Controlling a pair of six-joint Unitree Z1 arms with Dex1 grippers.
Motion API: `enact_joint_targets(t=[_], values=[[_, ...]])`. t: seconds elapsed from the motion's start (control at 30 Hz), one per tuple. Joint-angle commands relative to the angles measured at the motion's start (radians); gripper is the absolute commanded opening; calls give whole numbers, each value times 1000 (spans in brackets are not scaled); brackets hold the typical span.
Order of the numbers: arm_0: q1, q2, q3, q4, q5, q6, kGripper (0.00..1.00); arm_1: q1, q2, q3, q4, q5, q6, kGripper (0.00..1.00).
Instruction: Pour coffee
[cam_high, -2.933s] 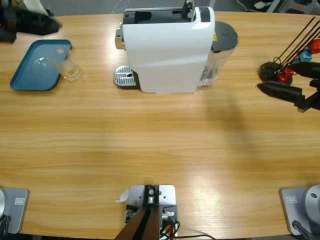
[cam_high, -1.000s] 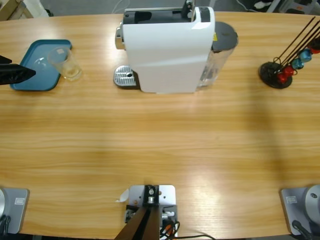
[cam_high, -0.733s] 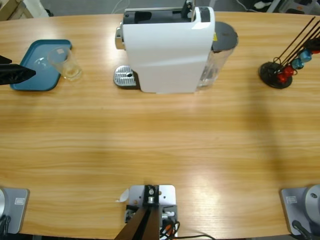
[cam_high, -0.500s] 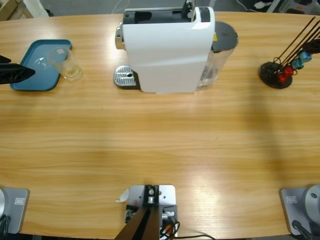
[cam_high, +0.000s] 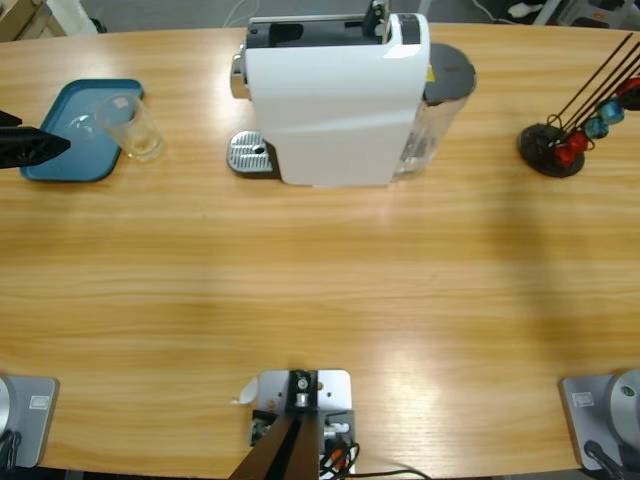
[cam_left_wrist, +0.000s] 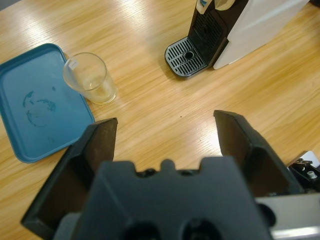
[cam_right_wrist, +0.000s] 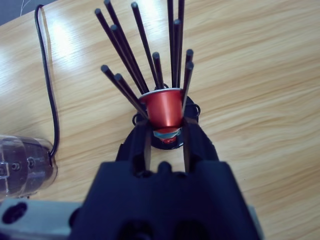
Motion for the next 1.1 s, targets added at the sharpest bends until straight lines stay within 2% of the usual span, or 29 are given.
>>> enact_joint_targets(t=[0.03,0.5,0.87,1.0,1.1], values=[[-14,-9,37,-12,17,11,812,-14,8,26,-15,-6,-16,98],[-17,-16,40,-12,17,11,812,-7,-89,15,-5,-12,-56,98],[-17,0,43,-24,15,11,812,13,-173,-97,137,-8,-112,98],[-17,0,43,-25,14,11,812,54,-227,-137,191,-8,-169,98],[-19,-3,43,-24,6,11,812,145,-274,-177,223,26,-250,98]])
